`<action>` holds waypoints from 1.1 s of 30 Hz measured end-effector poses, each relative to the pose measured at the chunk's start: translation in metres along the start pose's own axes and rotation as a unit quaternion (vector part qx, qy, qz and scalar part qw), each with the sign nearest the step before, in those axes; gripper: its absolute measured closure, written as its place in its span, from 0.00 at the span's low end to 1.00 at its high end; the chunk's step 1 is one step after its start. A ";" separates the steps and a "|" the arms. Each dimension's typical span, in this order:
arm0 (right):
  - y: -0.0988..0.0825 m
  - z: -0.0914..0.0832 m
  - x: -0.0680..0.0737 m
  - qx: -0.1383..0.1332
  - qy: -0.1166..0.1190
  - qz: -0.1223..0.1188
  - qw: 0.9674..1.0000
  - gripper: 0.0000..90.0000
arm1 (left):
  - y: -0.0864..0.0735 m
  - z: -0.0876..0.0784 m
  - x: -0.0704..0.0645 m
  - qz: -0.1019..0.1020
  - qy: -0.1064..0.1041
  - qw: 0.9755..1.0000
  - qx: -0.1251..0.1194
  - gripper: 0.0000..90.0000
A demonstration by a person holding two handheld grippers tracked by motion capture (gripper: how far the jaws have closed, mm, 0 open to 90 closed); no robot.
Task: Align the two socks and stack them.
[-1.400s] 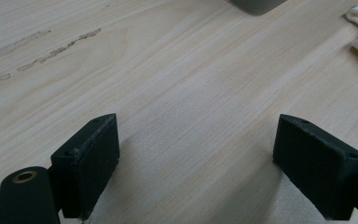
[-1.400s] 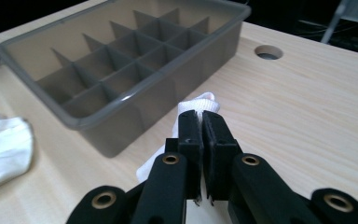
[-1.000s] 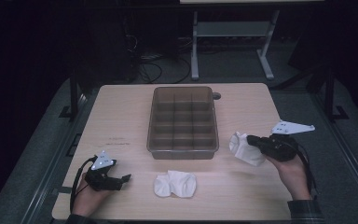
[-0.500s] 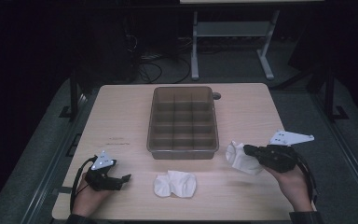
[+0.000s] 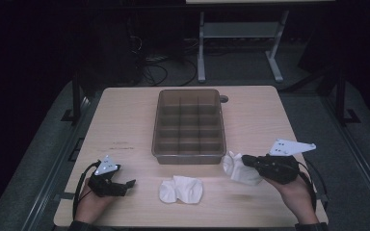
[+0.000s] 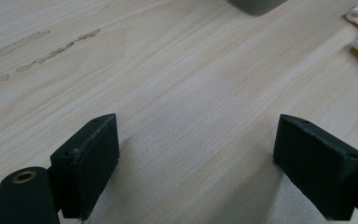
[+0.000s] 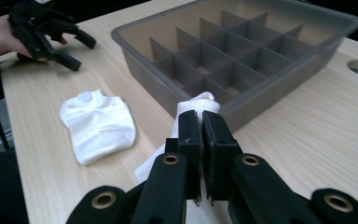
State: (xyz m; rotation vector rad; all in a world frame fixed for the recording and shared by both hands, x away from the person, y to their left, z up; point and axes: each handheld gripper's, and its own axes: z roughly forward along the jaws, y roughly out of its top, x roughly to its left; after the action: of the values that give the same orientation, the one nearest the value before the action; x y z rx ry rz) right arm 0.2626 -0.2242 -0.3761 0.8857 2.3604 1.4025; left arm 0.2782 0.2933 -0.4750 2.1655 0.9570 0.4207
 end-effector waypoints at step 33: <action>0.027 0.050 0.037 0.003 0.084 -0.047 0.995 0.96 | 0.000 0.000 0.000 0.000 0.000 1.000 0.000 0.15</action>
State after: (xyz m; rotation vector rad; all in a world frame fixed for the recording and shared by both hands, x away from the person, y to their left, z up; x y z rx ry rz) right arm 0.2687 -0.1574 -0.3748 0.6727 2.4925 1.4858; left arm 0.2784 0.2929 -0.4749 2.1668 0.9560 0.4202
